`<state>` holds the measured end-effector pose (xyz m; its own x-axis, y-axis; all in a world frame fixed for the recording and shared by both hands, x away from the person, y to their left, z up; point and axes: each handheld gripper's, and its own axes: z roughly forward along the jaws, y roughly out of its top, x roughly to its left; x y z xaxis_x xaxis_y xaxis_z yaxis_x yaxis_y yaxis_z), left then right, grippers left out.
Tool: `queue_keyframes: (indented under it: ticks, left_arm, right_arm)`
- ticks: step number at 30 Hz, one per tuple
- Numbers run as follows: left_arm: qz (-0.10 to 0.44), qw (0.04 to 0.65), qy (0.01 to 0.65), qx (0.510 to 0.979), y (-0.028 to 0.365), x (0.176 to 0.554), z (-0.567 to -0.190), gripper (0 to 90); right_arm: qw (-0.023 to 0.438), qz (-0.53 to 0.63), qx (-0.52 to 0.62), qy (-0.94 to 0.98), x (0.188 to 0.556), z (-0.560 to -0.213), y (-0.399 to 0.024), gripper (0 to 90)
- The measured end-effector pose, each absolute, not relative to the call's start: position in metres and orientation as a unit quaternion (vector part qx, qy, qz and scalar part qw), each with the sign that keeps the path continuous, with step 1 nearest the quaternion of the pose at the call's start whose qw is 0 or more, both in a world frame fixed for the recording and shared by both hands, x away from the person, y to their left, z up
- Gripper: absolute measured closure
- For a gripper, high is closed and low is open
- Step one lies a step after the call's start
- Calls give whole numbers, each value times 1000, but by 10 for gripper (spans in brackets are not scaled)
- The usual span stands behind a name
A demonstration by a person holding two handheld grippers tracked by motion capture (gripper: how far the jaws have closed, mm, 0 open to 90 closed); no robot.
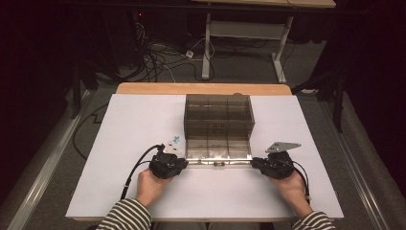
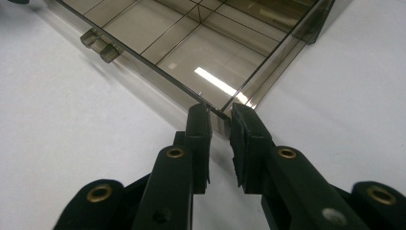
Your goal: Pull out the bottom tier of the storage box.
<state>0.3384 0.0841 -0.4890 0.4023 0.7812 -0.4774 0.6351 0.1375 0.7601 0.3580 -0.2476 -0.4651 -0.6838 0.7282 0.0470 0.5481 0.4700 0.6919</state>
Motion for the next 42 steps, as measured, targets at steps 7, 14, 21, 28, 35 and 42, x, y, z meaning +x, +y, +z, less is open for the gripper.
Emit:
queue_keyframes:
  ticks: [7,14,21,28,35,42]
  left_arm:
    - [69,525,540,655,86,334,-489,754]
    - [70,526,539,655,86,332,-488,756]
    - [73,531,535,654,87,330,-487,757]
    - [82,556,531,634,93,324,-482,638]
    - [99,591,528,602,106,316,-472,545]
    - [106,619,526,573,121,306,-464,516]
  right_arm:
    - [124,351,376,848,353,-466,-248,786]
    - [122,341,375,853,351,-469,-246,785]
    - [121,344,374,853,350,-470,-247,779]
    - [130,368,376,840,347,-465,-249,725]
    - [147,400,383,819,339,-456,-258,671]
    - [172,433,387,796,326,-448,-271,619]
